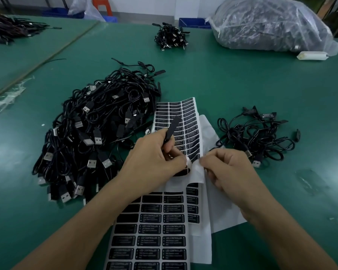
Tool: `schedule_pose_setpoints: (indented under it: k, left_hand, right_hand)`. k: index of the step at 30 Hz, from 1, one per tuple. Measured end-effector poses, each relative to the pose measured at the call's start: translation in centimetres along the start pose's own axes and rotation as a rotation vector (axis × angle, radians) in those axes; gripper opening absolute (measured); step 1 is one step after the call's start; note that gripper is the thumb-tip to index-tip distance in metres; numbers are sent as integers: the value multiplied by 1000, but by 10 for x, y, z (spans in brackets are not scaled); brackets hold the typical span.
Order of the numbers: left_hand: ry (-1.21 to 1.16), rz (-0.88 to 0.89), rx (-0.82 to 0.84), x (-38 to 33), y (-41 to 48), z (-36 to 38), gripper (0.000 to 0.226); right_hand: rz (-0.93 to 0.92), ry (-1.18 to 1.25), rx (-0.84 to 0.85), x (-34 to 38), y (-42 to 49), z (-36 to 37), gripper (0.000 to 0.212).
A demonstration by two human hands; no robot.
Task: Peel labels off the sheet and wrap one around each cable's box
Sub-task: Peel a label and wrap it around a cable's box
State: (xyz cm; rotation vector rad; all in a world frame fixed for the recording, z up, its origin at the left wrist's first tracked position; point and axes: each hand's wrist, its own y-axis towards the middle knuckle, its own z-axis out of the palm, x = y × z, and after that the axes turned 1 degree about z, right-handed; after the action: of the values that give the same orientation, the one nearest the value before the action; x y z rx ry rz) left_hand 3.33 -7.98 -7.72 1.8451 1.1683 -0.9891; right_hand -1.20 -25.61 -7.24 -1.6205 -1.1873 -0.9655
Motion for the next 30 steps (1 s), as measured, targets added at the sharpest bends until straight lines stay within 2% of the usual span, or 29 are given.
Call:
schedule_pose_setpoints:
  k: [6, 8, 12, 16, 20, 23, 27, 30]
  left_hand:
    - [-148, -36, -95, 3, 3, -2, 31]
    - [-158, -36, -98, 3, 4, -2, 32]
    - [-131, -22, -119, 0, 3, -1, 33]
    - [-100, -33, -126, 0, 3, 0, 31]
    - [-98, -32, -110, 0, 2, 0, 33]
    - [-174, -15, -98, -1, 1, -1, 36]
    - [-231, -7, -93, -3, 1, -2, 32]
    - [-265, -16, -63, -5, 0, -2, 38]
  right_hand:
    - [-196, -348, -215, -2, -6, -4, 12]
    - [-301, -382, -280, -2, -8, -1, 15]
    - [-555, -518, -277, 5, -15, 10, 14]
    - [-636, -653, -314, 3, -14, 19, 16]
    - [-630, -676, -386, 1, -9, 24, 12]
    - [-572, -533, -343, -1, -8, 24, 11]
    - [-340, 58, -214, 5, -4, 17, 19]
    - [-230, 310, -131, 10, -4, 15, 22]
